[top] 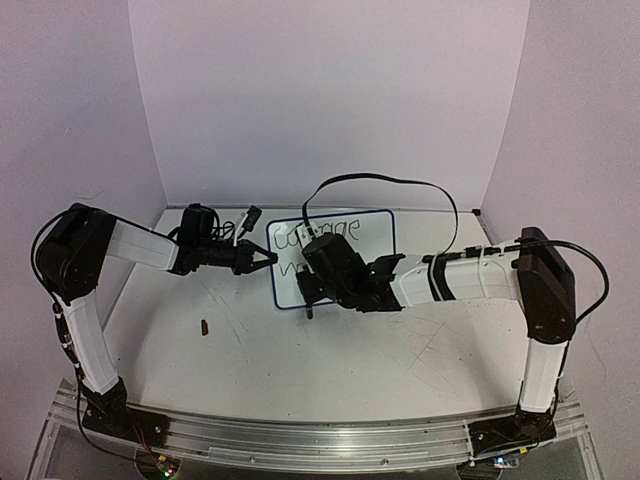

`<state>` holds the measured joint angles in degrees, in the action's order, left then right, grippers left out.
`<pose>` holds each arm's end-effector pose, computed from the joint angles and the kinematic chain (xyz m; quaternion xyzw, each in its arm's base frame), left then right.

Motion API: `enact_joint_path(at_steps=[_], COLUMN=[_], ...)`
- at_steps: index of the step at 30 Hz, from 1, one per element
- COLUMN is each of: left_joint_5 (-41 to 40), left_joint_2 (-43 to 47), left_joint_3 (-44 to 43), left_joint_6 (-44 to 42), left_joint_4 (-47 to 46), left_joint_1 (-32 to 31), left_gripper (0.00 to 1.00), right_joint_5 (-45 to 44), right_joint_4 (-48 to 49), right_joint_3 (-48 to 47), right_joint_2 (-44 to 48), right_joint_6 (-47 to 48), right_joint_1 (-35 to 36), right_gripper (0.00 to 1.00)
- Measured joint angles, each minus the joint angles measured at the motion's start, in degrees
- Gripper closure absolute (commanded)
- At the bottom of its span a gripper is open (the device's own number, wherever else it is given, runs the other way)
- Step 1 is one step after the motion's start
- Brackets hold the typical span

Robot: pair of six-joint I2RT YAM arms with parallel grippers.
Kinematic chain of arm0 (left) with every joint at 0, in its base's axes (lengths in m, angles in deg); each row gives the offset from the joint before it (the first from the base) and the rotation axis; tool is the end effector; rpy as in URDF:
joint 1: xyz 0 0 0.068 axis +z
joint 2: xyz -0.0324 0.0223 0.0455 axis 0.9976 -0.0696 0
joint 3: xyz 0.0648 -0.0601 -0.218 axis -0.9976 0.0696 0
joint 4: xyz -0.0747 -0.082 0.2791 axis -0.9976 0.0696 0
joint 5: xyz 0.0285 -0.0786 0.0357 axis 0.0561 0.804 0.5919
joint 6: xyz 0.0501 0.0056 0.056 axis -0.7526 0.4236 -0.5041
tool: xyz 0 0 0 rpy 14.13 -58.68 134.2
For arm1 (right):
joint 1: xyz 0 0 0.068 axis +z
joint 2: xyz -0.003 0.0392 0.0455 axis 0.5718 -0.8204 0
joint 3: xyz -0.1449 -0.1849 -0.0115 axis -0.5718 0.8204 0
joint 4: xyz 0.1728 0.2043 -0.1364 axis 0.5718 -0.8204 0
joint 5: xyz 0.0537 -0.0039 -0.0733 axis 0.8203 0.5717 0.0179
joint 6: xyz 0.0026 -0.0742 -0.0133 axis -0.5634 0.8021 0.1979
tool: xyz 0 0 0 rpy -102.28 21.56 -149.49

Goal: Write a sentence on the whiteboard

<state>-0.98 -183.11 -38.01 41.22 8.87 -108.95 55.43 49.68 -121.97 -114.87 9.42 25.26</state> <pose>0.3675 -0.2087 0.0958 0.3511 0.7246 -0.4593 0.3751 0.2655 0.4121 0.1481 -0.2644 0.8216 0.1348 0.4867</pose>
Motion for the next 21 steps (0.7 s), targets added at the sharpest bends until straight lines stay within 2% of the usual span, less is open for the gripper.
enact_joint_path(at_steps=[21], left_joint_5=[0.0], left_joint_2=[0.1], left_joint_3=[0.0], left_joint_6=[-0.1], left_joint_4=[0.1], left_joint_1=[-0.1], left_gripper=[1.00], right_joint_5=[0.3], right_joint_4=[1.8], right_joint_3=[2.1], right_joint_2=[4.4], right_joint_6=[0.6], right_joint_1=[-1.0], right_gripper=[1.00])
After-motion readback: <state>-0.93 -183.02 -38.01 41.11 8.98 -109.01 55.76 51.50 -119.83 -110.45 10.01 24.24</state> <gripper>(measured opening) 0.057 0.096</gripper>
